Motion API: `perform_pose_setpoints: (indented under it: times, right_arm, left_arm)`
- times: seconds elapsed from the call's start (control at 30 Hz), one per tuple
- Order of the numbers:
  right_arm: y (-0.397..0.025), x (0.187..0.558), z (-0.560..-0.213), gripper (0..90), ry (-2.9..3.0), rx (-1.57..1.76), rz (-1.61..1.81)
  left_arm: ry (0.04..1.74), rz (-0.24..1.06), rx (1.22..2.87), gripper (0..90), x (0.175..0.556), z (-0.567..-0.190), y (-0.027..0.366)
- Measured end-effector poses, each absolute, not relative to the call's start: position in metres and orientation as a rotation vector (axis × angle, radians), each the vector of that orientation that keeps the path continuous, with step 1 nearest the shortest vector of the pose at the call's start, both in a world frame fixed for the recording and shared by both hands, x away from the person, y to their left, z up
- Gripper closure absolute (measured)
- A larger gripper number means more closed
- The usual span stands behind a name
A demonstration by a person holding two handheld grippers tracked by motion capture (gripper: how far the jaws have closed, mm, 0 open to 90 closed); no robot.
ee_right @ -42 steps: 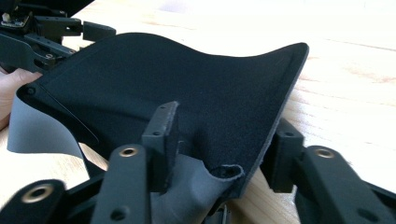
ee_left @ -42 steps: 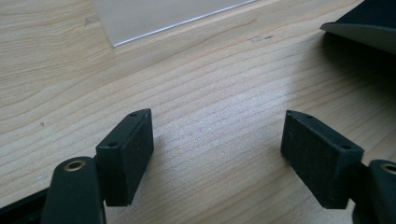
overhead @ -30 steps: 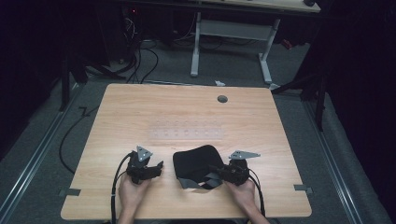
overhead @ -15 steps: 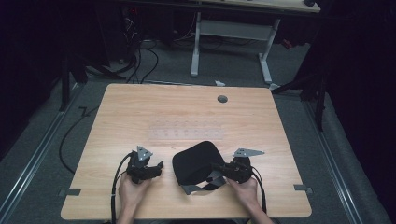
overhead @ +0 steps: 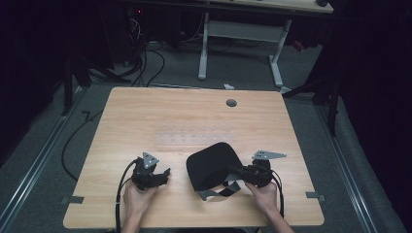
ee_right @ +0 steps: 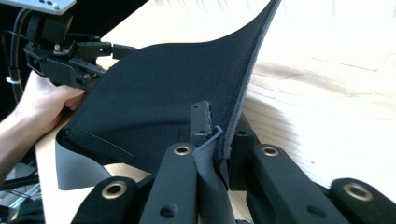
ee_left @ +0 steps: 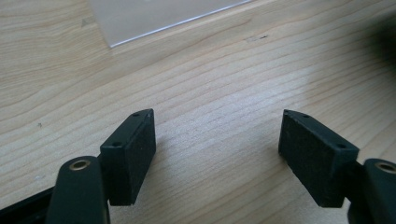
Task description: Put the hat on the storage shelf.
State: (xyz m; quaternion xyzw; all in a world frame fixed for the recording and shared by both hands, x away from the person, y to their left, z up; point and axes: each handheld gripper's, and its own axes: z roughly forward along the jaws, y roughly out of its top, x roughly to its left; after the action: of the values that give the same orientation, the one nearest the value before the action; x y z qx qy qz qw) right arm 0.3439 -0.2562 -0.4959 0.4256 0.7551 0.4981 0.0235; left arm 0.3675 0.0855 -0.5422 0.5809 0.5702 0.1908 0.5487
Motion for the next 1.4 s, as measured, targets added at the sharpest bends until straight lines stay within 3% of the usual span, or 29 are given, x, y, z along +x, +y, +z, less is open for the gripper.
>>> perform_pose_setpoints:
  times: [0.73, 1.4]
  right_arm:
    - [-0.259, 0.355, -0.469, 84.5, 2.341, 1.324, 1.541]
    - [-0.235, 0.367, -0.457, 84.4, 2.446, 1.316, 1.416]
  left_arm:
    - [0.987, 0.356, 1.454, 18.6, 0.323, -0.491, 0.046]
    - [0.903, 0.406, 1.519, 16.1, 0.317, -0.486, 0.030]
